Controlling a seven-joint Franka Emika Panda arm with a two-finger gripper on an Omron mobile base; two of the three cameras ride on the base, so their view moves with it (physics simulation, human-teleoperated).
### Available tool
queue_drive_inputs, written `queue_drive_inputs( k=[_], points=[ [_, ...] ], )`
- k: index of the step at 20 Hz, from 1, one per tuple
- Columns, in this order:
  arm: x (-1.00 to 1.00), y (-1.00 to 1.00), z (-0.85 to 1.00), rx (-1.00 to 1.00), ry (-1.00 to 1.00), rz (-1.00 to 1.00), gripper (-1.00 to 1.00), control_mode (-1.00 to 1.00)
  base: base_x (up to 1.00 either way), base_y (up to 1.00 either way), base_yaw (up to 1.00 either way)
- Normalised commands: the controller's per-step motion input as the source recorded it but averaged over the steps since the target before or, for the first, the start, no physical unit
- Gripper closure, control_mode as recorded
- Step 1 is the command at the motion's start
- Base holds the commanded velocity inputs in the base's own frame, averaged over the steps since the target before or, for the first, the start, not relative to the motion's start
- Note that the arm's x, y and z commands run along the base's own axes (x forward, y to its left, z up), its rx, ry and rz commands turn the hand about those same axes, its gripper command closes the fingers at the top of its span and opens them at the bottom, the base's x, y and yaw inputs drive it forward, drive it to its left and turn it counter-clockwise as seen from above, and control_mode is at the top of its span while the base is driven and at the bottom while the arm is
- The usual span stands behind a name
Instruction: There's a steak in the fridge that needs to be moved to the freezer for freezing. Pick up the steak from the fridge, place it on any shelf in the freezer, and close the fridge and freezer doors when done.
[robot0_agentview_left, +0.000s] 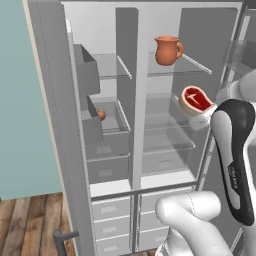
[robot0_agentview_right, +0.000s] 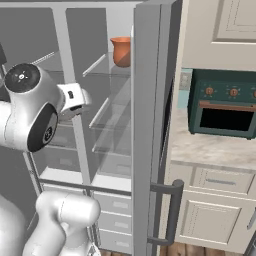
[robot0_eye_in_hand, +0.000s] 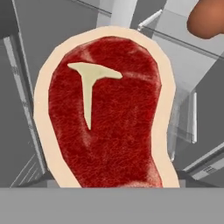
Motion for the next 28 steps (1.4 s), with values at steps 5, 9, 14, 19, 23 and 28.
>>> queue_drive_inputs(
  k=[5,9,14,19,23,28],
  points=[
    [-0.43,0.27,0.16,0.03,-0.19,0.08,1.0,-1.0,0.0,0.0,0.0],
    [-0.12,0.35,0.0,0.03,-0.16,0.09,1.0,-1.0,0.0,0.0,0.0],
    [-0.21,0.22,0.07,0.06,-0.15,0.12,1.0,-1.0,0.0,0.0,0.0],
    [0.0,0.35,0.2,0.05,-0.05,0.13,1.0,-1.0,0.0,0.0,0.0],
    [0.11,0.41,0.32,0.04,0.05,0.14,1.0,-1.0,0.0,0.0,0.0],
    [0.41,0.23,0.23,0.02,0.06,0.15,1.0,-1.0,0.0,0.0,0.0]
  ],
)
